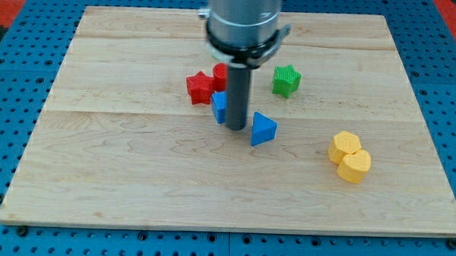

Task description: Push the green blocks towards the right side of the board

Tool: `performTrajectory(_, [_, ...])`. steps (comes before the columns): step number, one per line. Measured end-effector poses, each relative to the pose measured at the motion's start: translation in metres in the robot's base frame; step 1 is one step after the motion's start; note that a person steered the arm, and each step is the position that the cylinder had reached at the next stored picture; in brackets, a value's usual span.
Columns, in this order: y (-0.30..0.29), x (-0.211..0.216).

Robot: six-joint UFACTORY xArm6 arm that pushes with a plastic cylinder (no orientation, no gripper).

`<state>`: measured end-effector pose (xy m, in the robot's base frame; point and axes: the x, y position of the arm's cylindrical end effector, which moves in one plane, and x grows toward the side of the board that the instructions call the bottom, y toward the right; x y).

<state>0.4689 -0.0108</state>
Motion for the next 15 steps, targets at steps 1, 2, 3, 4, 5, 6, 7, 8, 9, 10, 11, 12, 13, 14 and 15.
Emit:
performTrajectory(1, [-0.068,0.004])
performTrajectory(2, [-0.116,-0.045])
performTrajectory(3, [-0.098,-0.116])
performTrajectory(4, [-0.057,-0.147])
performTrajectory(5, [-0.027,-0.147])
performTrajectory(6, [0.020,-0.146])
performTrajectory(7, [0.040,-0.119])
performTrajectory(8, [0.101,-0.111])
performTrajectory(9, [0.142,-0.106])
performTrajectory(10, [0.127,-0.081])
performTrajectory(11, [0.127,-0.059])
performTrajectory(12, [0.117,-0.030])
performTrajectory(13, [0.144,-0.022])
performTrajectory(14, [0.181,-0.052])
performTrajectory(15, [0.174,-0.063])
